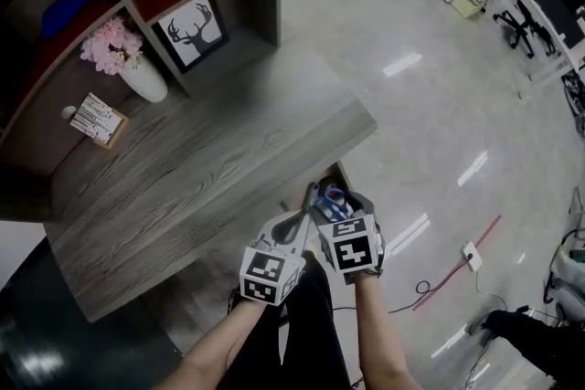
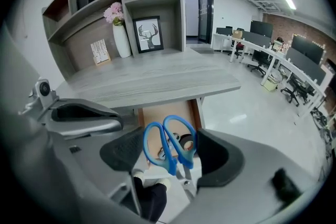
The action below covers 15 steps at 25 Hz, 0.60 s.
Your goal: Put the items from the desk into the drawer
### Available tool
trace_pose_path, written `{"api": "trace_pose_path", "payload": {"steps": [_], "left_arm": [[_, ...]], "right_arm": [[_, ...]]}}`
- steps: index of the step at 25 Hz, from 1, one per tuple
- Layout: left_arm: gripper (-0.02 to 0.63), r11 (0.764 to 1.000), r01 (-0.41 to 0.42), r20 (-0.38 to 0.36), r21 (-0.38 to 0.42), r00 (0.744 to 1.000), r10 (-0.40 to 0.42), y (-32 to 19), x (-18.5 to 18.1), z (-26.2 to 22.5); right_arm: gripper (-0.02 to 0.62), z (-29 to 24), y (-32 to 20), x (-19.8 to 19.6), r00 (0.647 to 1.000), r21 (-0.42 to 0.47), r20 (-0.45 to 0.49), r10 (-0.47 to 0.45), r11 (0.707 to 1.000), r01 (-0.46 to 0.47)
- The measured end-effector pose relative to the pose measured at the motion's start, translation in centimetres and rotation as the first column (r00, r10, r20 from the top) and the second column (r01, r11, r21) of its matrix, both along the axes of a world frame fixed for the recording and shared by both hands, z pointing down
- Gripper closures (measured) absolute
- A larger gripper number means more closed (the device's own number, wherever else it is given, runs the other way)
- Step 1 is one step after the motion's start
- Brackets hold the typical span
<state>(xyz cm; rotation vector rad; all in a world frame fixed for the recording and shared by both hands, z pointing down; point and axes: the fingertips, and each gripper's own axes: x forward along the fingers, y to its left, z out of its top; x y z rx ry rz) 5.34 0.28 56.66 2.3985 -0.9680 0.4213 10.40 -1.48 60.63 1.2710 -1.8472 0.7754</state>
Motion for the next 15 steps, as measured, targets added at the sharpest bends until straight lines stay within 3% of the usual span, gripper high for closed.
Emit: {"api": "trace_pose_path", "payload": {"steps": [15], "left_arm": [[0.597,0.995,0.089,0.01,-0.035,0.996,-0.089,0.3,-2.9,5.0]], "right_arm": [[0.267,6.2,-2.7,-3.7,0.994,-0.035,0.013,-0.112,0.993,0.113]]}}
